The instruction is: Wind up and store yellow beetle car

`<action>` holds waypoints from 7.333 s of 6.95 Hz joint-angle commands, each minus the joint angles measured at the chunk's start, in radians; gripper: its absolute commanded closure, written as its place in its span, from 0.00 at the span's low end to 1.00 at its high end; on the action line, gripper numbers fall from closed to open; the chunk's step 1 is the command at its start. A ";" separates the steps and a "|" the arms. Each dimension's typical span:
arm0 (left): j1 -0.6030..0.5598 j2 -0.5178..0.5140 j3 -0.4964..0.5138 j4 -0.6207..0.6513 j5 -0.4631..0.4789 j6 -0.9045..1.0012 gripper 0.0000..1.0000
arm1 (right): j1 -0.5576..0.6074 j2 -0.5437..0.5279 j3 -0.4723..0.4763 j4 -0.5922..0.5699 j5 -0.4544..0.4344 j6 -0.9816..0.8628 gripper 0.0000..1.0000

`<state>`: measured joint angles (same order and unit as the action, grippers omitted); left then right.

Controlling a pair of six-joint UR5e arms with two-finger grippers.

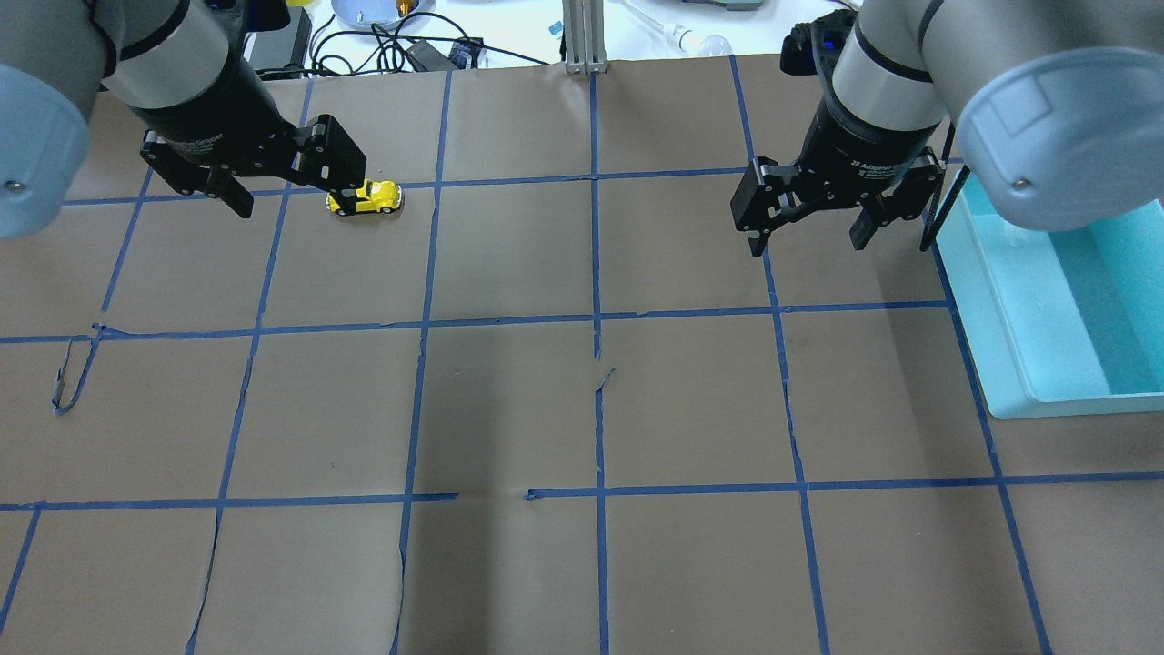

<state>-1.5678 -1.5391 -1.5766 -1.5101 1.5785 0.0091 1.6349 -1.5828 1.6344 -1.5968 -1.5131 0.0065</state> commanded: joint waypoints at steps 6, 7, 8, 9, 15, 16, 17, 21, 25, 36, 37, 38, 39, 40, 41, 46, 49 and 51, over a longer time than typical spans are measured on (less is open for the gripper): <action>-0.001 -0.006 0.000 0.014 0.000 0.003 0.00 | -0.047 -0.003 0.004 -0.014 -0.009 -0.027 0.00; -0.001 -0.006 -0.002 0.014 -0.003 0.002 0.00 | -0.046 -0.005 0.008 -0.014 -0.012 -0.031 0.00; -0.001 -0.006 -0.002 0.014 -0.003 0.002 0.00 | -0.046 -0.006 0.009 -0.012 -0.012 -0.029 0.00; -0.001 -0.006 -0.002 0.014 -0.002 0.003 0.00 | -0.046 -0.006 0.009 -0.012 -0.022 -0.037 0.00; 0.015 -0.195 0.016 0.252 -0.066 0.314 0.00 | -0.046 -0.006 0.013 -0.012 -0.018 -0.036 0.00; 0.015 -0.252 0.020 0.261 -0.068 0.425 0.00 | -0.046 -0.006 0.013 -0.012 -0.015 -0.036 0.00; 0.029 -0.321 0.052 0.304 -0.063 0.487 0.00 | -0.046 -0.006 0.013 -0.012 -0.013 -0.037 0.00; 0.100 -0.579 0.248 0.346 -0.074 0.954 0.00 | -0.046 -0.005 0.013 -0.012 -0.010 -0.036 0.00; 0.135 -0.714 0.314 0.358 -0.063 1.610 0.00 | -0.044 -0.005 0.019 -0.012 -0.006 -0.037 0.00; 0.135 -0.816 0.362 0.375 -0.005 1.695 0.08 | -0.044 -0.003 0.022 -0.012 -0.015 -0.042 0.00; 0.135 -0.816 0.347 0.375 -0.008 1.697 0.09 | -0.044 -0.002 0.022 -0.012 -0.015 -0.042 0.00; 0.135 -0.813 0.351 0.375 0.001 1.694 0.10 | -0.044 -0.003 0.022 -0.012 -0.013 -0.042 0.00; 0.135 -0.809 0.348 0.376 0.005 1.694 0.13 | -0.044 -0.003 0.022 -0.012 -0.015 -0.042 0.00; 0.135 -0.803 0.346 0.377 0.003 1.694 0.15 | -0.044 -0.003 0.022 -0.012 -0.015 -0.042 0.00; 0.135 -0.802 0.343 0.375 -0.003 1.694 0.18 | -0.044 -0.005 0.031 -0.014 -0.010 -0.042 0.00; 0.135 -0.802 0.342 0.378 0.005 1.694 0.72 | -0.044 -0.006 0.033 -0.014 -0.015 -0.042 0.00; 0.135 -0.808 0.342 0.387 0.003 1.695 0.92 | -0.044 -0.006 0.033 -0.014 -0.016 -0.040 0.00; 0.137 -0.811 0.343 0.389 0.005 1.709 0.98 | -0.044 -0.005 0.033 -0.014 -0.016 -0.042 0.00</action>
<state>-1.4318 -2.3477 -1.2339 -1.1228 1.5826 1.7083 1.5907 -1.5889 1.6675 -1.6107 -1.5285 -0.0341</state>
